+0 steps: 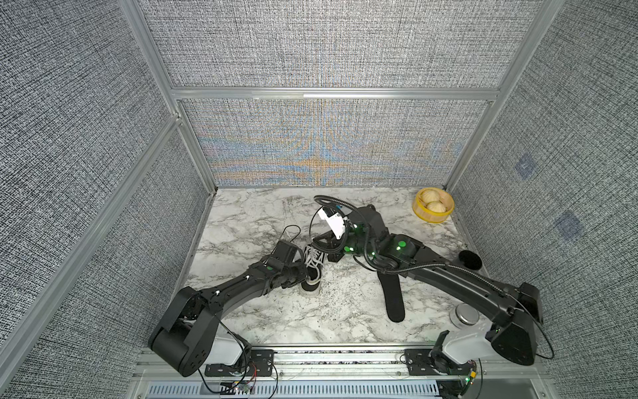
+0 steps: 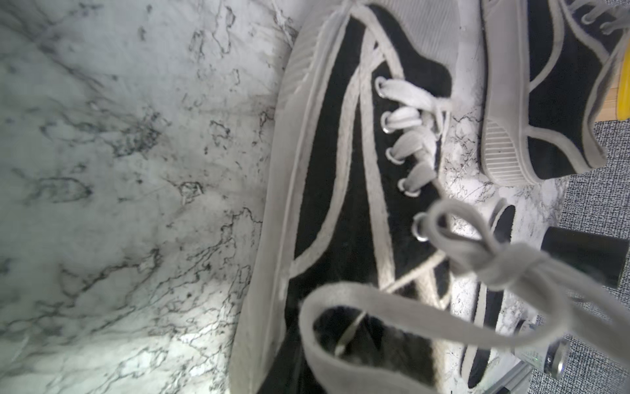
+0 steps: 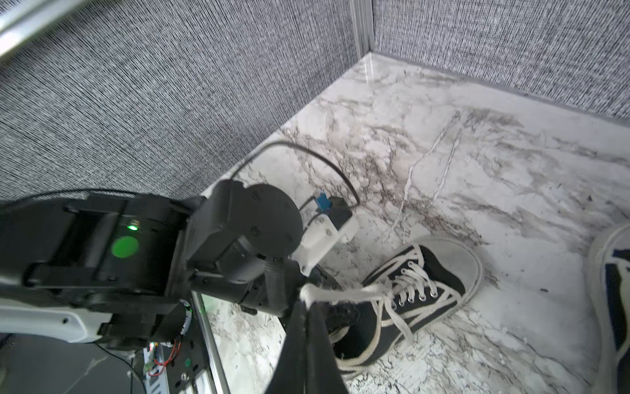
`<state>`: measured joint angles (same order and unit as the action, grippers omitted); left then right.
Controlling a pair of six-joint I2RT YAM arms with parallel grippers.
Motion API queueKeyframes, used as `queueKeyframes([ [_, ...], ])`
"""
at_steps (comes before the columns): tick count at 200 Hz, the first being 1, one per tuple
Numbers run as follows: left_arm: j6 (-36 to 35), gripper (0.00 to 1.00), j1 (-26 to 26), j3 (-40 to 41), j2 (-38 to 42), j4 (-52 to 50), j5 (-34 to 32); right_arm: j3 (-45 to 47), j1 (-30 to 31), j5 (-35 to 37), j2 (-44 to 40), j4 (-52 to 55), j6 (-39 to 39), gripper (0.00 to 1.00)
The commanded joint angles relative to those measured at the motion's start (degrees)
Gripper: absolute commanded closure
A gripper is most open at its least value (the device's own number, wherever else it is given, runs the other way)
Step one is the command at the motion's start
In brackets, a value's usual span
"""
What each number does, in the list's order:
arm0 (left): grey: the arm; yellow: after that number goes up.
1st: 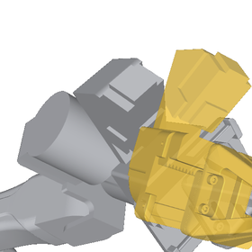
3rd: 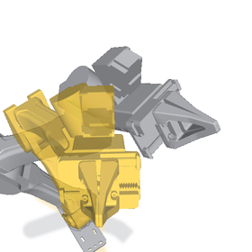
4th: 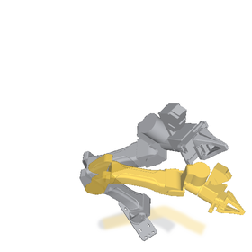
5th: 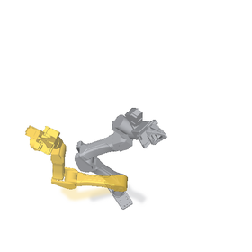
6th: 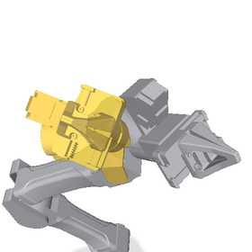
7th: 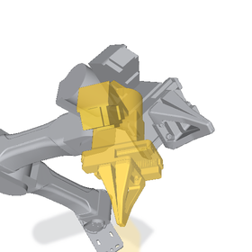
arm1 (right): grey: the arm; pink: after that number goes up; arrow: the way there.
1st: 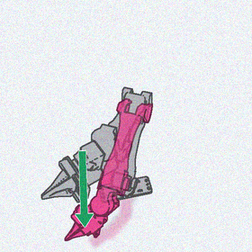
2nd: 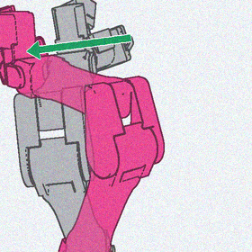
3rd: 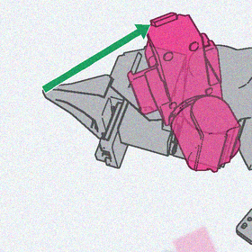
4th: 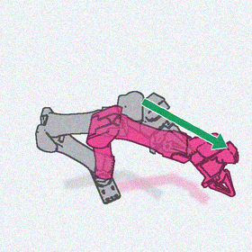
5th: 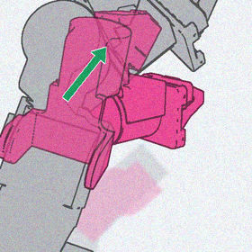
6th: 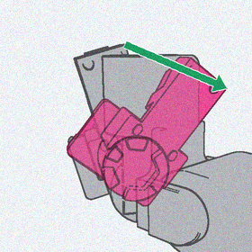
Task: Remove the insole from the shoe
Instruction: Untie the shoelace on the shoe.
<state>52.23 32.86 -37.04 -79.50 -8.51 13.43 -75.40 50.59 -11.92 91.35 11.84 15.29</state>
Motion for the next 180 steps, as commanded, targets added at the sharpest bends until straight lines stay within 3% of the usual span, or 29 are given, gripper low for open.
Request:
queueKeyframes([
  [1, -1.34, 0.77, 0.01, 0.3, -0.38, -2.64, -0.69, -0.88, -0.33, -0.75, -0.72, -4.77, 2.04, 1.0],
  [102, -1.78, 0.75, 0.02, 1.09, 0.86, -2.91, -1.21, -7.76, -4.15, -5.32, 4.91, -11.39, 3.51, 1.0],
  [180, -0.52, 0.64, -0.03, 2.53, 9.21, -7.67, -5.12, -21.28, -5.44, -1.02, 30.32, -7.77, 4.58, 1.0],
])
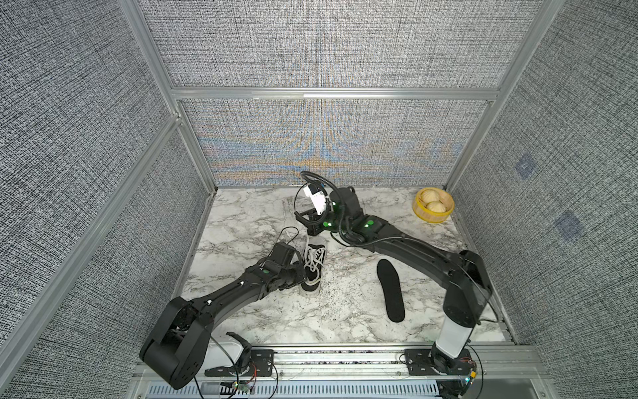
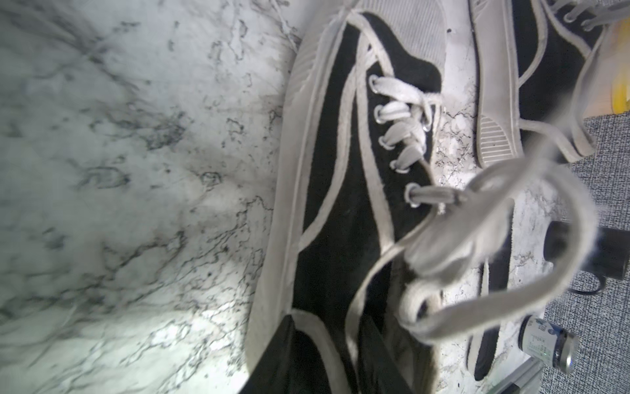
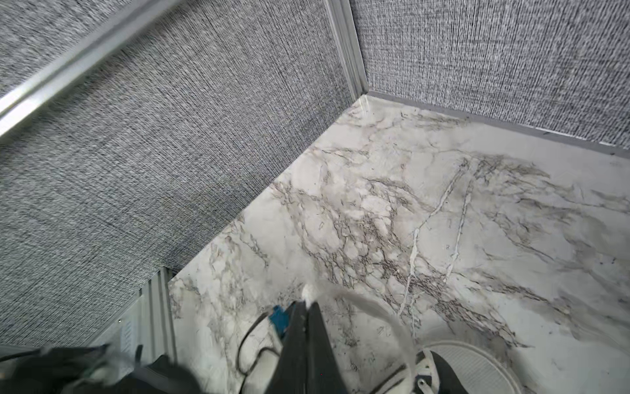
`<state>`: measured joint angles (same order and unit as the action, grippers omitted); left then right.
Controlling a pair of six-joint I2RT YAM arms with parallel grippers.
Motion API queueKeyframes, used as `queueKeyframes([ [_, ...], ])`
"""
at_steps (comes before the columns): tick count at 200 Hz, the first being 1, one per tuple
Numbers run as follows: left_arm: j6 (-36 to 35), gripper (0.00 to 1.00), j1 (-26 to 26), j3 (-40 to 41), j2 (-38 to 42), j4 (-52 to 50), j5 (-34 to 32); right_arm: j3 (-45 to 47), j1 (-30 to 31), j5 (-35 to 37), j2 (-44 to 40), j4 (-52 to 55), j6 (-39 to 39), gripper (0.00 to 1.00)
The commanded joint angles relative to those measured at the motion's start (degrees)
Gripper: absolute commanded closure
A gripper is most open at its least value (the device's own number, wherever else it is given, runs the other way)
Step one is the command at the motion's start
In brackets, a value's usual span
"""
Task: Remove the insole from the shoe
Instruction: Untie the shoelace on the shoe.
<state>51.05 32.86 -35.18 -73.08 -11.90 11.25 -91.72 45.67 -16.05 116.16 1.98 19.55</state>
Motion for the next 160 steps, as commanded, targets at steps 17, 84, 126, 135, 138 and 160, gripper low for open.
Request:
queueKeyframes([
  [17, 1.91, 0.63, -0.05, 1.29, 6.1, -6.87, -5.68, -12.16, -1.57, 4.75, 11.67, 8.4, 0.18, 0.79],
  [84, 2.71, 0.58, -0.1, 3.19, 12.84, -5.45, -10.39, -12.44, -6.45, 7.51, 3.42, 21.97, -10.07, 0.55],
  [126, 1.07, 0.53, -0.32, 2.79, 7.31, 0.21, -4.78, 19.68, -4.65, -2.26, -11.89, 9.16, -16.18, 0.61],
  [135, 1.16, 0.53, -0.37, 2.91, 6.08, 1.34, -4.25, 23.45, -3.49, -2.69, -13.1, 7.26, -17.03, 0.61],
  [138, 1.23, 0.53, -0.42, 2.92, 5.76, 1.69, -4.15, 24.49, -3.1, -3.01, -13.32, 6.78, -17.42, 0.61],
  [160, 1.0, 0.54, -0.68, 2.56, 3.48, 3.11, -3.31, 28.12, -1.86, -4.46, -12.92, 3.49, -17.37, 0.6],
])
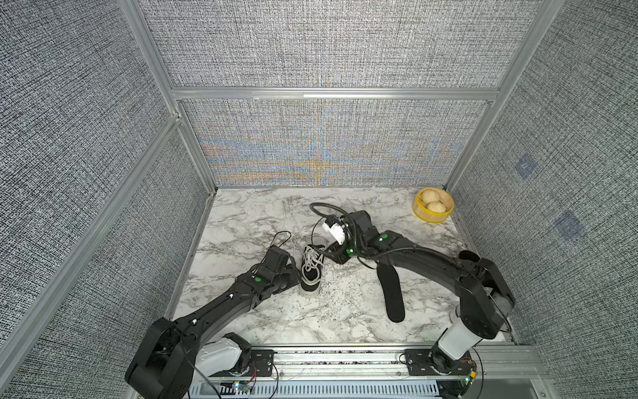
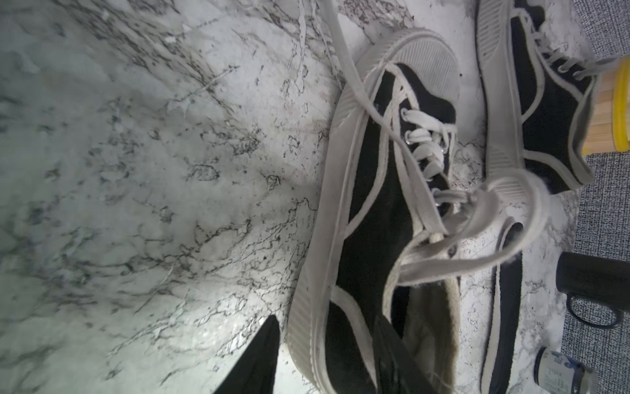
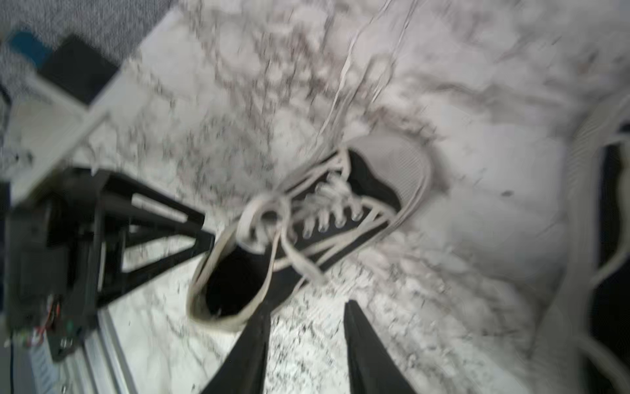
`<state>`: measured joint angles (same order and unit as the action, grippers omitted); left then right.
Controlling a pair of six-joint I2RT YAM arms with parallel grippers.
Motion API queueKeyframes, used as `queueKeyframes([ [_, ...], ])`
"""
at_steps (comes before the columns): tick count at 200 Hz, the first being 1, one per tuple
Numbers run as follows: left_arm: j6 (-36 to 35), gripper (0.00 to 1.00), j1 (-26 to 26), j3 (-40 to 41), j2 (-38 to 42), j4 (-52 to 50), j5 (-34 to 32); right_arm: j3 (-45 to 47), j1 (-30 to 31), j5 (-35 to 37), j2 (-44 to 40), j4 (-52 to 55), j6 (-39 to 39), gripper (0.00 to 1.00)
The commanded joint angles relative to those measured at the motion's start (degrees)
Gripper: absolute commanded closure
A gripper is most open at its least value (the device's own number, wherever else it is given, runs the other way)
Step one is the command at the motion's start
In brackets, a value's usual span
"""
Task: Remove the insole from the shoe
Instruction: Untie the shoelace on the shoe, then adjust the shoe at the center of the board.
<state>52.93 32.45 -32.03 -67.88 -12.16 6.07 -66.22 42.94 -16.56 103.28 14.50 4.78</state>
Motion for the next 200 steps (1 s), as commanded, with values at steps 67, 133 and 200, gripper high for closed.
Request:
queueKeyframes([
  [67, -1.43, 0.57, -0.79, -1.62, -5.57, 3.77, 2.9, -2.36, 0.3, -6.7, 9.4, -11.6, -3.68, 0.59],
  [133, -1.08, 0.66, -0.8, -1.45, -5.33, 3.64, 2.9, -2.24, -0.25, -5.73, 11.94, -12.47, -3.78, 0.61],
  [200, -1.25, 0.67, -0.79, -1.63, -4.72, 3.85, 3.55, -1.87, -0.55, -6.57, 13.22, -12.94, -3.98, 0.68],
])
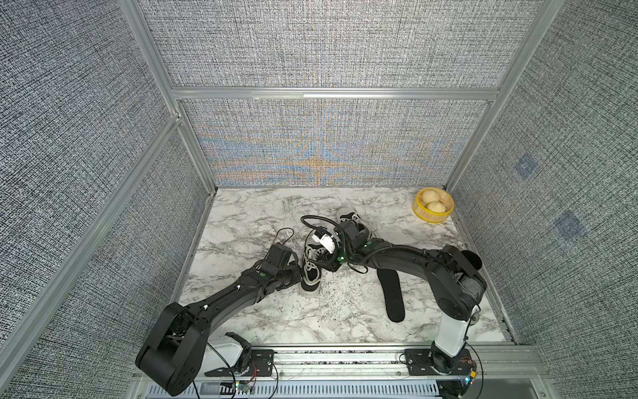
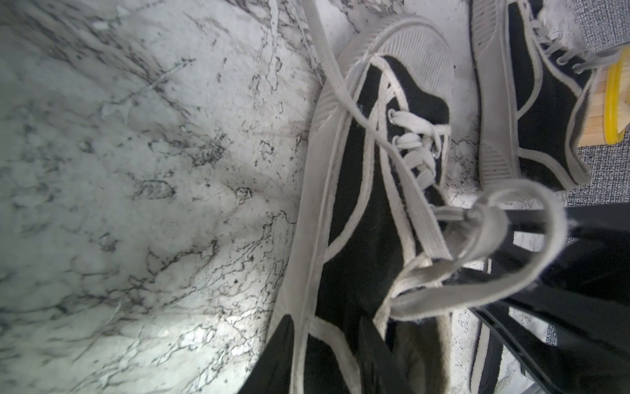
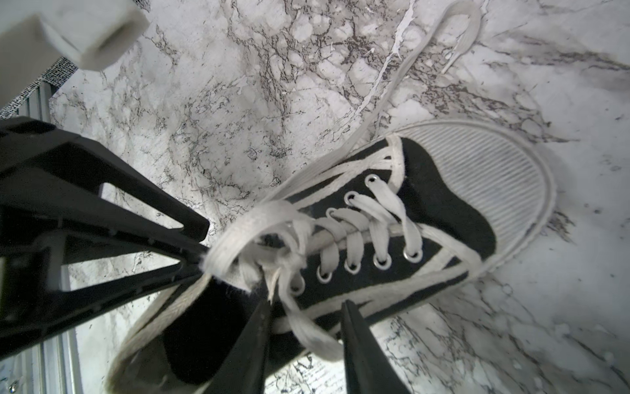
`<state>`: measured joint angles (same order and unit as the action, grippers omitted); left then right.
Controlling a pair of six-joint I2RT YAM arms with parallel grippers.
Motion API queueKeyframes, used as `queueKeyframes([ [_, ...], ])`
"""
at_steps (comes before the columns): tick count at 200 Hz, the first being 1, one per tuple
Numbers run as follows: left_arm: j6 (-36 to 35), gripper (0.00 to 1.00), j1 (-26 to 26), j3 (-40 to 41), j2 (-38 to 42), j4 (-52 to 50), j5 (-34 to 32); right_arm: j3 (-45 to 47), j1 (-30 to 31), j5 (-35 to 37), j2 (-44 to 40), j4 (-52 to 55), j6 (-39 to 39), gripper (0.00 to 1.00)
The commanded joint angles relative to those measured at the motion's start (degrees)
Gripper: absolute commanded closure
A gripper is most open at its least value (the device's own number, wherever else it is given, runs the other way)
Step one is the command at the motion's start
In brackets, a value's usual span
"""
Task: Remove the insole from the shoe
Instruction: Adjust the shoe at the center of the board.
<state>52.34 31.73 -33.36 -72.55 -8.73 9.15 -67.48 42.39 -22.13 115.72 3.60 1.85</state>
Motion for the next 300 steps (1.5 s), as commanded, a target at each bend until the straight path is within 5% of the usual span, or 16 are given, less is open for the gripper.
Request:
queueKeyframes([
  [1, -0.66, 0.67, -0.08, -0.3, -0.04, 0.45, 0.49, -0.66, -0.02, -1.04, 0.8, -2.02, -1.05, 0.68],
  [59, -0.77, 0.69, -0.08, -1.09, -0.32, -0.84, 1.42, -1.6, -0.03, -1.08, -1.88, -0.07, 0.03, 0.97],
  [115, -0.26, 0.7, -0.08, -0.47, -1.09, -0.46, 1.44, -0.96, 0.72, 0.36, -8.31, 3.97, 2.56, 0.97],
  [179, -0.5, 0.69, -0.05, -0.17, 1.1, -1.18, 1.83, 0.77, 0.94, 0.91, -2.93, 0.54, 7.52, 0.98],
  [248, -0.84, 0.65, -0.12, 1.11, 5.81, -4.72, 0.16, 3.04, -0.17, 0.12, -6.07, 3.27, 4.79, 0.68],
  [300, -1.86, 0.63, -0.17, 1.36, 7.06, -4.98, 2.12, 8.53, -3.17, -2.93, -11.13, -0.02, 1.37, 0.59],
])
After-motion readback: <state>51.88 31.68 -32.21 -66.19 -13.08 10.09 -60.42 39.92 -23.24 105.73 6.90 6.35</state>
